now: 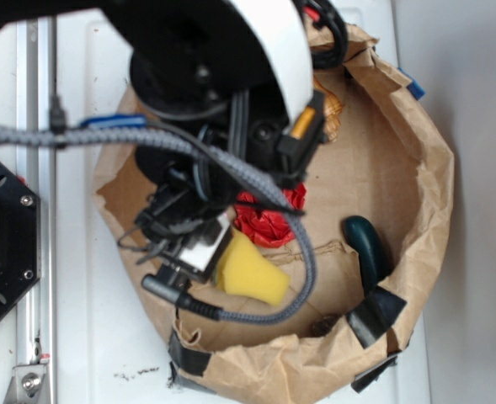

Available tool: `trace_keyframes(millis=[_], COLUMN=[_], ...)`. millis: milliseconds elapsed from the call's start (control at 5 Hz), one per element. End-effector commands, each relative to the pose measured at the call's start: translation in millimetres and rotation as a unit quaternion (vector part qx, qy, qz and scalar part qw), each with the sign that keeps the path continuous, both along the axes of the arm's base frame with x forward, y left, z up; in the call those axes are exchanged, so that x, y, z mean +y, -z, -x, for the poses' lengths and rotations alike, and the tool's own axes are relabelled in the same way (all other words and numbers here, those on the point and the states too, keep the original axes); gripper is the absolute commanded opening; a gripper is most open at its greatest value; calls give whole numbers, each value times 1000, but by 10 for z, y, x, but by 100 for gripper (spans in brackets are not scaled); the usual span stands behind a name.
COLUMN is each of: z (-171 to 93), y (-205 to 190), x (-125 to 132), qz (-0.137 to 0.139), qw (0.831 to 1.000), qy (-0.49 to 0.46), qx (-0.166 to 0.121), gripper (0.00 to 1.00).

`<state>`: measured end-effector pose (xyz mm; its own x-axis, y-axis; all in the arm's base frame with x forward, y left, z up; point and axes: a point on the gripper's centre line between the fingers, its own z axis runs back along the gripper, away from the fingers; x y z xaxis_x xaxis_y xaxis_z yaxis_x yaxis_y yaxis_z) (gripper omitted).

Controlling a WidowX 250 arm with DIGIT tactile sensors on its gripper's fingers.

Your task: Grab the shell.

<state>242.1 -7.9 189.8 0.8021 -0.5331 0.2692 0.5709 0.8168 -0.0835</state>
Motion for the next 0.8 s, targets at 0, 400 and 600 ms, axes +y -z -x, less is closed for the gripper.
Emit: trace_keyframes(millis=[0,400,600], z=[-220,-361,-463], y=[360,695,834], x=[151,286,348], qz=[-51,-67,-85], qw=[998,992,990], qy=[32,108,117], qx=[8,6,-2], gripper=[100,100,100])
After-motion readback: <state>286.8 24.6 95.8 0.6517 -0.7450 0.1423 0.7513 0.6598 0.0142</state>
